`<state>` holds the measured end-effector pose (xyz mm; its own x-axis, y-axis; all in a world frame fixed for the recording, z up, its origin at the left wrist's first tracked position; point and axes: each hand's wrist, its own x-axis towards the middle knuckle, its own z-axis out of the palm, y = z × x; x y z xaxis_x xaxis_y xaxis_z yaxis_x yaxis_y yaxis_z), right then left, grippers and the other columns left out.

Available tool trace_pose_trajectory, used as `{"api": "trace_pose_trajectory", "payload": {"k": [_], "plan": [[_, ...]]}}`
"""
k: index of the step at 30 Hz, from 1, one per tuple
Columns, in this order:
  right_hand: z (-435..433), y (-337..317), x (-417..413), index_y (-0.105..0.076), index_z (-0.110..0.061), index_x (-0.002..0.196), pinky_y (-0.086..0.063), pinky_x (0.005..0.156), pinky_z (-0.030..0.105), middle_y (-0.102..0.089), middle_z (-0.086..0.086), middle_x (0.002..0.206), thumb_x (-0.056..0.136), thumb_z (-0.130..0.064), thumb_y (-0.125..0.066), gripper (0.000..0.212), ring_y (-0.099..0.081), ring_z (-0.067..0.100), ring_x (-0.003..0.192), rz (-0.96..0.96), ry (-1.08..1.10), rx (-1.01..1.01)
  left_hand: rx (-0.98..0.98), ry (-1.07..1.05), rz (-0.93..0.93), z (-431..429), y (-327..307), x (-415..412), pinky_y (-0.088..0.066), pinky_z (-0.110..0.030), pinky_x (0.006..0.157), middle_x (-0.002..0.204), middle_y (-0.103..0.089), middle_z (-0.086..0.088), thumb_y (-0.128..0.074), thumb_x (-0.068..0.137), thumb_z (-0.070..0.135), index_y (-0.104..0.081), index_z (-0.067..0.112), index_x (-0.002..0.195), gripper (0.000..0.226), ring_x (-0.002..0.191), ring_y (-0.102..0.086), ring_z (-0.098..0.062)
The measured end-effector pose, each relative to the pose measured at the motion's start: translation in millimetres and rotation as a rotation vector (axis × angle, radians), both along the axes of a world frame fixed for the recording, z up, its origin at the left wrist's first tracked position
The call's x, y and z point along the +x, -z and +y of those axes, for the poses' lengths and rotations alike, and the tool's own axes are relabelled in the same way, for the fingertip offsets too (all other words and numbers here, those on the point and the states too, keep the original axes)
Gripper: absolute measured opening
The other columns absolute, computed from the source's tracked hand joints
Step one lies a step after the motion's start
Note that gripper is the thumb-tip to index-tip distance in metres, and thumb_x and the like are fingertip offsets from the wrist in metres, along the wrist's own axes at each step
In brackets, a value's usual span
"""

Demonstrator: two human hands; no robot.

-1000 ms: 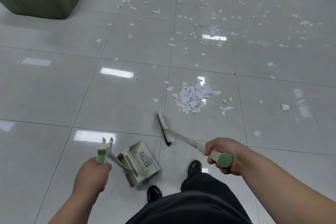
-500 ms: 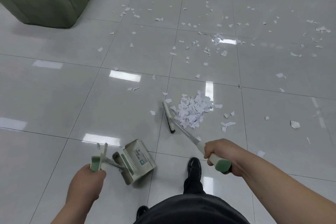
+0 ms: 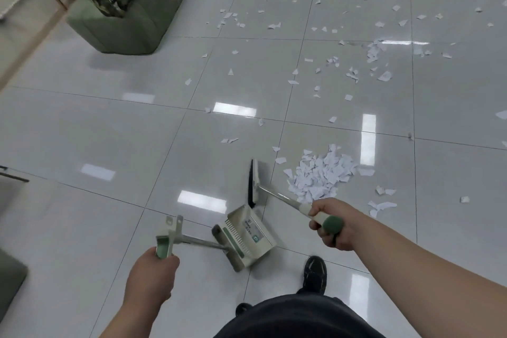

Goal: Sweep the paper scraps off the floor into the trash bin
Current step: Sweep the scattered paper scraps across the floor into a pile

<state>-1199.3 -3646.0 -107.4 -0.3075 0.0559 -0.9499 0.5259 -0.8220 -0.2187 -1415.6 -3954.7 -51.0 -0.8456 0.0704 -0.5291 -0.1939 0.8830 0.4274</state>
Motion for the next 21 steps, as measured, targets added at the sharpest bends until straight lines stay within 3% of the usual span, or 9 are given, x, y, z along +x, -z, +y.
{"api": "trace_pose_trajectory", "payload": {"k": [10, 17, 21], "plan": [[32, -35, 64, -0.055, -0.01, 0.098, -0.024, 0.038, 0.015, -0.056, 0.009, 0.064, 0.072, -0.009, -0.06, 0.027, -0.032, 0.014, 0.04, -0.043, 0.156, 0.051, 0.026, 0.145, 0.021, 66, 1, -13, -0.033, -0.032, 0.052, 0.056, -0.041, -0.005, -0.048, 0.076, 0.004, -0.042, 0.012, 0.07, 0.011, 0.051, -0.033, -0.022], [32, -58, 43, -0.054, -0.01, 0.101, -0.023, 0.037, 0.016, -0.056, 0.01, 0.063, 0.076, -0.011, -0.06, 0.026, -0.033, 0.014, 0.04, -0.003, 0.206, 0.097, 0.045, 0.251, 0.021, 92, 6, -52, -0.033, -0.032, 0.052, 0.06, -0.041, -0.006, -0.048, 0.077, 0.006, -0.045, 0.01, 0.074, 0.006, 0.052, -0.035, -0.023], [24, -48, 1, -0.055, -0.012, 0.11, -0.023, 0.037, 0.015, -0.056, 0.009, 0.064, 0.075, -0.013, -0.06, 0.036, -0.033, 0.013, 0.042, 0.046, 0.231, 0.058, 0.056, 0.284, 0.019, 100, 10, -85, -0.036, -0.033, 0.052, 0.061, -0.042, -0.007, -0.048, 0.074, 0.008, -0.049, 0.01, 0.076, 0.002, 0.053, -0.036, -0.023]]}}
